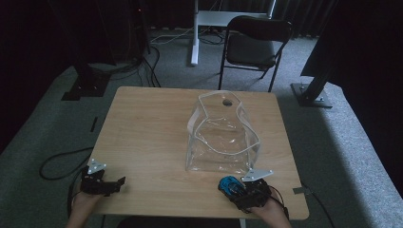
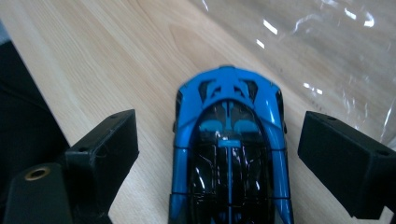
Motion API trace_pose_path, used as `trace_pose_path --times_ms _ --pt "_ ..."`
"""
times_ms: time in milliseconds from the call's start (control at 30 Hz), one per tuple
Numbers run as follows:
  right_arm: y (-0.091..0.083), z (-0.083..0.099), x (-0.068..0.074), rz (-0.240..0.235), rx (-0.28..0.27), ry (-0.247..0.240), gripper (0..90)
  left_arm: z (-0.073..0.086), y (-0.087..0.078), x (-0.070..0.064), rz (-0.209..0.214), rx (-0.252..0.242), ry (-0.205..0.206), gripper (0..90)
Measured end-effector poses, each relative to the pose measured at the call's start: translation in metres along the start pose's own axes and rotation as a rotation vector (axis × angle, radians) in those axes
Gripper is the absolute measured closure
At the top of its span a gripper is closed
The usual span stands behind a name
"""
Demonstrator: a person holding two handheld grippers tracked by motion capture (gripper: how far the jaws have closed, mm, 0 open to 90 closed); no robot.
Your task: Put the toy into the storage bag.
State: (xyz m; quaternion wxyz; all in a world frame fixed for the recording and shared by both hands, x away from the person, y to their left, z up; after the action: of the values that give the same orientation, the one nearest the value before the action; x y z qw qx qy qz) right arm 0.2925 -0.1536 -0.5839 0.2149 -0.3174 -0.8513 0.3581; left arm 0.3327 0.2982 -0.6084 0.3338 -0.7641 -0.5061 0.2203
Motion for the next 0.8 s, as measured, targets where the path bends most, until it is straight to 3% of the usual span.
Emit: trace_pose_path --times_ms 200,500,800 --pt "0.012 0.007 -0.003 0.035 0.061 -0.022 11.6 0.009 -0.001 0.002 -0.014 0.019 0.002 0.3" --pt "0.019 0.013 -0.01 0.081 0.116 -0.014 12.0 0.018 -0.001 0.006 -0.053 0.028 0.013 0.2" --pt "0.026 0.017 -0.012 0.124 0.171 -0.049 13.3 0.018 0.0 0.01 -0.084 0.01 -0.021 0.2"
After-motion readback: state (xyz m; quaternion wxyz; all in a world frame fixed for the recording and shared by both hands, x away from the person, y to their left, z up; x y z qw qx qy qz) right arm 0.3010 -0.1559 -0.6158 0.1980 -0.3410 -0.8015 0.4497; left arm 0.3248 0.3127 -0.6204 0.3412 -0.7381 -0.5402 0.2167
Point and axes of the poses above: each handheld gripper's, and its own axes: y roughly forward along the jaws, z roughly out of its underside, x roughly to its left, the point moved 10 cm from there along y, roughly forward along the jaws, and after that the axes turned 3 degrees about y, right-handed, at the moved point
